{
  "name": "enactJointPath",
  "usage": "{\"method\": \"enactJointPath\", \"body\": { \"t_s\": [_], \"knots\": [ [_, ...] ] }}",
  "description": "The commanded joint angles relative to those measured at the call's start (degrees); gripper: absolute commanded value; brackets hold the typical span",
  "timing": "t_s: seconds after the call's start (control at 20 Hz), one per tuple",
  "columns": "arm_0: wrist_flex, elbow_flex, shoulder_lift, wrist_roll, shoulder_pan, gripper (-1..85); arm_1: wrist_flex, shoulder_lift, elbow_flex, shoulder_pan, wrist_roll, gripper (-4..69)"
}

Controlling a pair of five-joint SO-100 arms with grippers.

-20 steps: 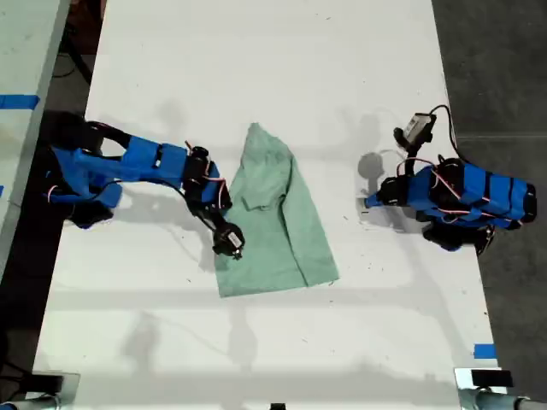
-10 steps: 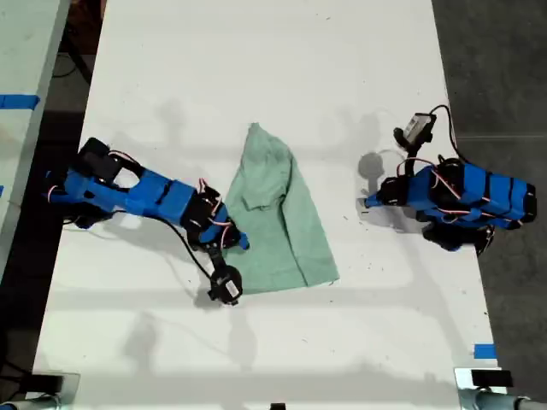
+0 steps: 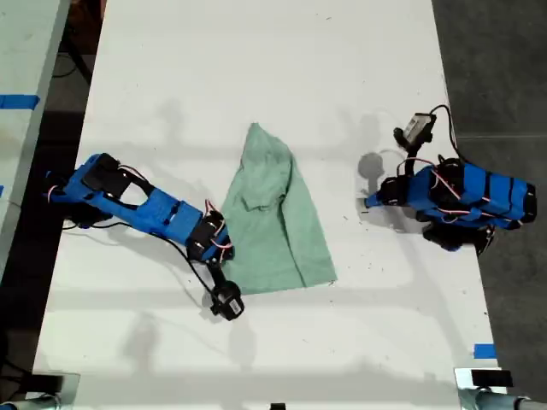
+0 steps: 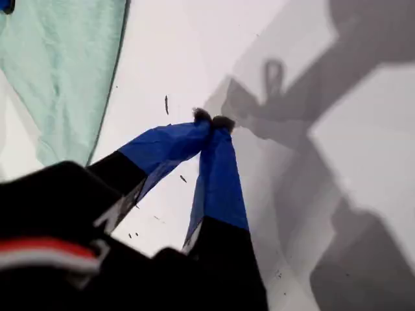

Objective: Fold t shirt

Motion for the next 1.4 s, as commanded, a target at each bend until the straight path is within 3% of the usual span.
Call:
{"method": "enactJointPath", "body": {
  "t_s": [0.0,0.4,0.9,1.1,1.2,1.35],
  "knots": [
    [0.53,-1.23,-3.43,6.94,-1.93,-0.3,0.26,0.53,1.49,0.0,0.44,-0.1],
    [1.85,0.18,6.06,13.27,-1.14,-0.4,0.26,0.53,1.49,0.0,0.26,-0.1],
    [1.93,4.75,22.15,11.25,-1.05,-0.4,0.26,0.53,1.49,0.09,0.18,-0.1],
    [1.41,-3.69,15.73,17.67,-5.62,-0.4,0.26,0.53,1.49,0.09,0.18,-0.1],
    [-1.14,-6.77,13.89,20.13,-7.56,-0.4,0.26,0.53,1.49,0.09,0.09,-0.1],
    [-9.84,-6.33,14.24,23.55,-9.05,-0.4,0.26,0.53,1.49,0.0,0.0,-0.1]
  ]
}}
